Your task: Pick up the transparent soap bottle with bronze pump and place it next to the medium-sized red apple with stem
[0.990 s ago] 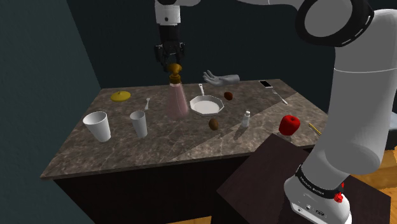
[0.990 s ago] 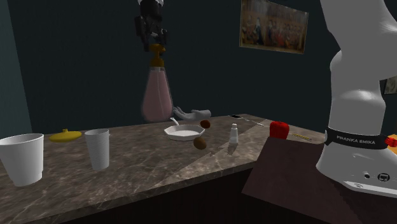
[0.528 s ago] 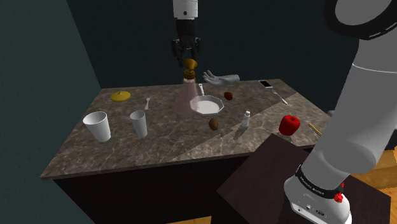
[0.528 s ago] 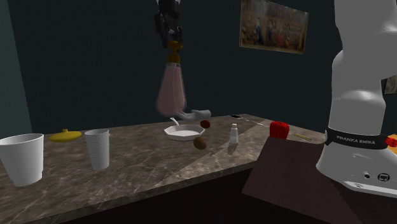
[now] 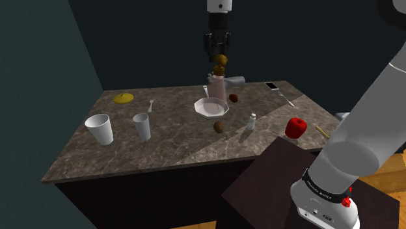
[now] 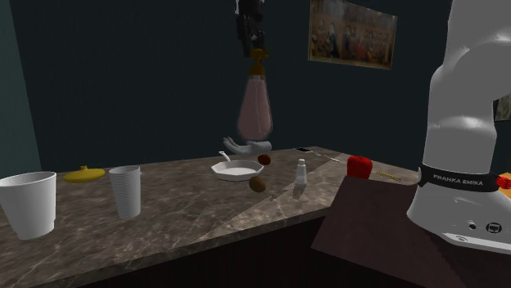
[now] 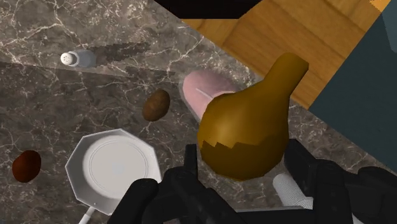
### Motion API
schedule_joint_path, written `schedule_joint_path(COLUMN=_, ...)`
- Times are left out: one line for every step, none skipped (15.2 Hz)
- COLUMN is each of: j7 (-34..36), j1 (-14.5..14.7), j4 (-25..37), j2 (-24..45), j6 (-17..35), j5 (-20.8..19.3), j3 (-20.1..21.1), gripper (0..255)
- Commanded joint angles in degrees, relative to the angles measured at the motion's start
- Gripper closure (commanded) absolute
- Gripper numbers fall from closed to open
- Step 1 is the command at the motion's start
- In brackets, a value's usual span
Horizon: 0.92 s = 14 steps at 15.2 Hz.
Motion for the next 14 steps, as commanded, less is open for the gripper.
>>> schedule_joint_path(j7=-2.1, j1=-1.0, j4=-2.1, j2=-2.5, j6=-0.5, j5=-0.2, j3=-1.1, gripper=255)
schedule_joint_path(j7=-3.3, j1=-1.5, j4=-3.1, j2=-3.8, j6=-0.8, j5=-0.3, j3=-1.8, gripper=255)
schedule_joint_path(j7=-4.4, j1=-2.0, j4=-4.1, j2=-5.0, j6=-1.1, j5=-0.5, j3=-2.4, gripper=255)
schedule_joint_path(j7=-5.6, j1=-2.5, j4=-4.9, j2=-6.1, j6=-1.4, j5=-0.7, j3=-3.1, gripper=255)
schedule_joint_path(j7=-6.7, j1=-3.0, j4=-5.7, j2=-7.2, j6=-1.8, j5=-1.0, j3=-3.8, gripper=255)
schedule_joint_path(j7=-7.9, j1=-3.5, j4=-6.5, j2=-8.3, j6=-2.2, j5=-1.3, j3=-4.5, gripper=255)
schedule_joint_path(j7=-9.0, j1=-4.0, j4=-7.1, j2=-9.2, j6=-2.6, j5=-1.6, j3=-5.2, gripper=255)
schedule_joint_path(j7=-10.2, j1=-4.5, j4=-7.7, j2=-10.2, j6=-3.0, j5=-1.9, j3=-5.9, gripper=255)
schedule_joint_path(j7=-11.4, j1=-5.0, j4=-8.2, j2=-11.1, j6=-3.4, j5=-2.3, j3=-6.6, gripper=255)
schedule_joint_path(j7=-12.6, j1=-5.5, j4=-8.6, j2=-11.9, j6=-3.8, j5=-2.6, j3=-7.4, gripper=255)
schedule_joint_path(j7=-13.8, j1=-6.0, j4=-9.0, j2=-12.7, j6=-4.3, j5=-3.0, j3=-8.2, gripper=255)
schedule_joint_path(j7=-15.0, j1=-6.5, j4=-9.3, j2=-13.5, j6=-4.7, j5=-3.5, j3=-9.0, gripper=255)
schedule_joint_path(j7=-16.2, j1=-7.0, j4=-9.6, j2=-14.2, j6=-5.2, j5=-3.9, j3=-9.7, gripper=255)
schedule_joint_path(j7=-17.5, j1=-7.5, j4=-9.8, j2=-14.8, j6=-5.6, j5=-4.3, j3=-10.5, gripper=255)
